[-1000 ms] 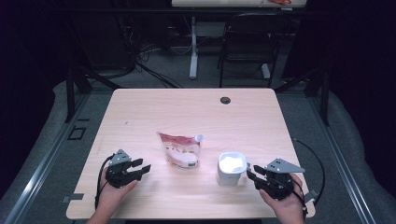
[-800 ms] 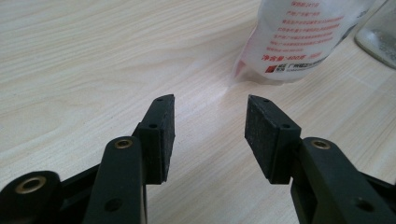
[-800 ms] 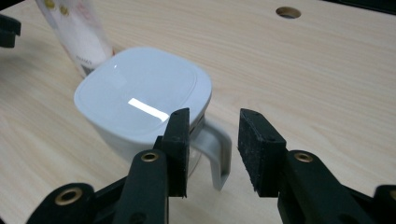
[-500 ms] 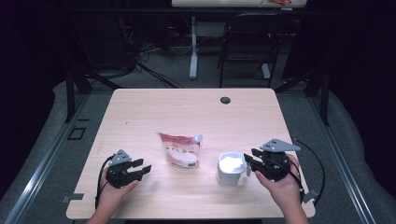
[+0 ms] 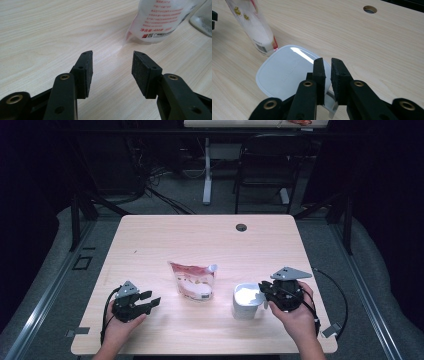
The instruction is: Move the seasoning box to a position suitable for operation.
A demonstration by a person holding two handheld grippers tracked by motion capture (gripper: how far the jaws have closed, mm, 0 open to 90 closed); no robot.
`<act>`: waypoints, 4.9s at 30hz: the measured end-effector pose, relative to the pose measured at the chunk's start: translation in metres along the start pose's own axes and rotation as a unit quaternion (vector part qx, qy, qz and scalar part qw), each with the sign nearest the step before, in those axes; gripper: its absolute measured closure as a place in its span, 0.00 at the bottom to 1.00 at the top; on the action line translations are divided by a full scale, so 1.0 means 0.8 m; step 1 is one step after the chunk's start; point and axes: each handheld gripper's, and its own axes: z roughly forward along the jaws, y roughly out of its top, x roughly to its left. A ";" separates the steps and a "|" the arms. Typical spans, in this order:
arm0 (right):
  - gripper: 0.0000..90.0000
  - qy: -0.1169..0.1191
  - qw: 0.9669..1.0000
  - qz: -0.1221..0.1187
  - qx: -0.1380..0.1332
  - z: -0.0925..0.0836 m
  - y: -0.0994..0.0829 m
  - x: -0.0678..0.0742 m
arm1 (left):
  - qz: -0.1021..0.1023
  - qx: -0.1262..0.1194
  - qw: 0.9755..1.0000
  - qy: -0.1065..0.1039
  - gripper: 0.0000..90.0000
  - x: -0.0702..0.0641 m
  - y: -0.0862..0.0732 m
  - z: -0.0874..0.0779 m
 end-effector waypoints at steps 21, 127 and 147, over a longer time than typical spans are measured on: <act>0.89 0.005 1.000 0.009 0.018 0.005 -0.015 -0.004 | 0.006 0.003 1.000 -0.001 0.58 0.000 0.001 0.002; 1.00 0.033 0.996 0.080 0.000 0.008 -0.036 -0.024 | 0.006 0.003 1.000 0.002 0.58 0.000 0.001 0.002; 0.99 0.075 0.987 0.140 -0.008 0.020 -0.055 -0.042 | 0.001 0.003 1.000 0.001 0.58 0.000 0.000 0.001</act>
